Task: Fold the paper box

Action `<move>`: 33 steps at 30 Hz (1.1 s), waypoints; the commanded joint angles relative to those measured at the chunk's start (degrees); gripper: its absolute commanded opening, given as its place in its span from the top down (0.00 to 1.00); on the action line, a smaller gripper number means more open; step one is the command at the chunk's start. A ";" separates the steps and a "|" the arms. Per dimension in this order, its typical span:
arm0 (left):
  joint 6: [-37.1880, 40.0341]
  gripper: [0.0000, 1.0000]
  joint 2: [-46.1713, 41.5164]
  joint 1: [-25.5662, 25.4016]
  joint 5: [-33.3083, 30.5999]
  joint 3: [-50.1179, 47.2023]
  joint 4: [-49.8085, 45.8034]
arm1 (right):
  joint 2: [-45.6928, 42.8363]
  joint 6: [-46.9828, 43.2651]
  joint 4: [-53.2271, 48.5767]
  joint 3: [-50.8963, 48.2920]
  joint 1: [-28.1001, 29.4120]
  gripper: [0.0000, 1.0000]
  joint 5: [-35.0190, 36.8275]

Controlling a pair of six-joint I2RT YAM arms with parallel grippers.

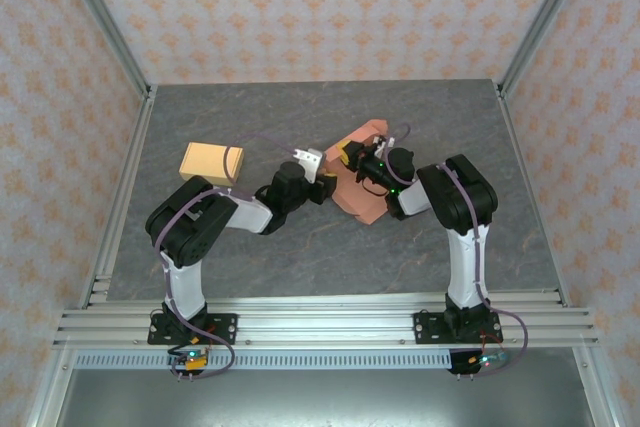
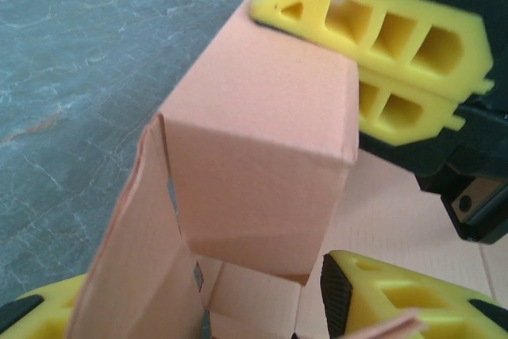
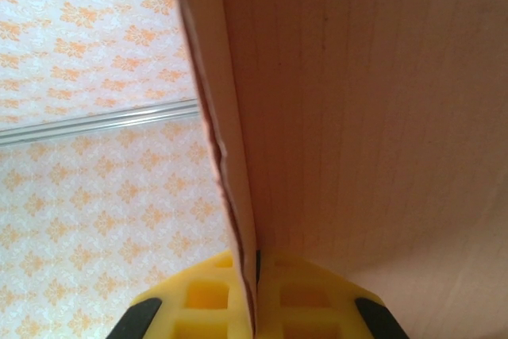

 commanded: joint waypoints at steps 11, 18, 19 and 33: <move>-2.72 0.25 -11.39 0.23 1.82 -14.14 6.06 | 0.84 -2.34 2.85 1.95 0.25 1.00 -4.03; 2.65 0.32 -11.30 0.48 -5.41 -13.47 2.80 | 0.80 -1.98 2.86 1.98 0.22 1.00 -4.74; 3.34 0.37 -10.57 0.47 -5.00 -12.71 3.02 | 0.80 -1.94 2.79 2.06 0.23 1.00 -4.85; 9.92 0.68 -5.27 0.56 0.33 -4.42 -0.79 | 1.16 -1.46 2.84 2.15 0.96 1.00 -5.41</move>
